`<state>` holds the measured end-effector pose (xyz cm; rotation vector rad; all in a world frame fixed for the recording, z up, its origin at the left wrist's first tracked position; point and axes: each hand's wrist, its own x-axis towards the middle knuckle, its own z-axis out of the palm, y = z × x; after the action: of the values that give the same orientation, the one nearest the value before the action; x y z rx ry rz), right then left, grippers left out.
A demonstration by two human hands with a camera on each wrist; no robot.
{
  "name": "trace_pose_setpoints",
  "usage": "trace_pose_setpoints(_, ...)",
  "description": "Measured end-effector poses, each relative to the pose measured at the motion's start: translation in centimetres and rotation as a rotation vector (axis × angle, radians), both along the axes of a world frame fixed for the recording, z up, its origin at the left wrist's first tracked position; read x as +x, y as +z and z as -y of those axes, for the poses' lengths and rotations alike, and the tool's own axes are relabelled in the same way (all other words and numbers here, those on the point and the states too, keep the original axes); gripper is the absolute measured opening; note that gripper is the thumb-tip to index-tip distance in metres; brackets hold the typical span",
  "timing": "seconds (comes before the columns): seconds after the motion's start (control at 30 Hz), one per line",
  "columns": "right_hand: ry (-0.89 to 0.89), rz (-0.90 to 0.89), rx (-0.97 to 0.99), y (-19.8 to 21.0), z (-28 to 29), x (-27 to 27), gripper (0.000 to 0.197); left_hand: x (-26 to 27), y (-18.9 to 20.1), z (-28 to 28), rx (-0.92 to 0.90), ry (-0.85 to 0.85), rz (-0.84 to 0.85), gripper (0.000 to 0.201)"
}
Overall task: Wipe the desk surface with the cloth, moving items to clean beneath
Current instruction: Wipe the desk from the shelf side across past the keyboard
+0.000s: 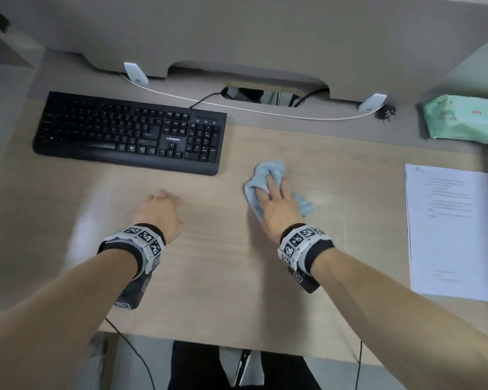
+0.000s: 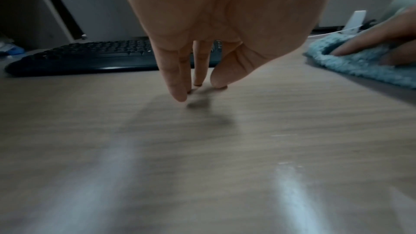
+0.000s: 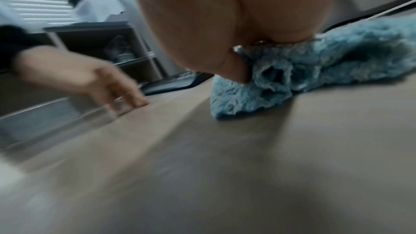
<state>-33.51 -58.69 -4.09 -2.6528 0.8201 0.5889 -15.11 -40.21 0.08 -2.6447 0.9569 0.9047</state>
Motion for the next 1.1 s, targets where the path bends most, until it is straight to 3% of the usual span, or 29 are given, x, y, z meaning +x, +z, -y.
trace_pose_setpoints(0.1, -0.001, 0.043, 0.014, -0.6, -1.6, -2.1, 0.078, 0.9, 0.2, -0.2, 0.064, -0.148, -0.011, 0.063)
trace_pose_setpoints(0.33, -0.575, -0.006, -0.147, 0.5, 1.6, -9.7, 0.076, 2.7, -0.5, -2.1, 0.064, -0.346, -0.062, 0.068)
trace_pose_setpoints(0.43, -0.599, -0.052, -0.194, 0.9, -1.5, -7.5, 0.067, 3.2, -0.6, -2.1, -0.020, -0.358, 0.012, 0.062)
trace_pose_setpoints(0.53, -0.427, 0.059, -0.143, -0.6, -6.0, -5.9, 0.069, 3.2, -0.3, -1.5, -0.157, -0.305, 0.032, 0.057)
trace_pose_setpoints(0.63, -0.482, 0.034, -0.165, 0.7, -9.7, -10.9, 0.072, 0.0, -1.2, 1.0, -0.225, -0.515, -0.084, 0.068)
trace_pose_setpoints(0.73, -0.621, 0.005, -0.145, 0.9, -8.5, -13.4, 0.076, -0.9, -1.2, 1.8, -0.216, -0.568, -0.098, 0.076)
trace_pose_setpoints(0.87, -0.707, -0.027, -0.222, -0.2, -4.1, -15.5, 0.067, -1.9, -1.7, 2.0, -0.148, -0.653, -0.087, 0.077)
trace_pose_setpoints(1.03, -0.909, -0.051, -0.237, -1.7, 0.1, -12.0, 0.060, -1.7, -2.1, 2.7, -0.139, -0.687, -0.064, 0.072)
trace_pose_setpoints(1.1, -0.836, -0.024, -0.178, -2.2, -0.9, -9.6, 0.061, -1.9, -1.8, 3.1, -0.125, -0.708, -0.053, 0.068)
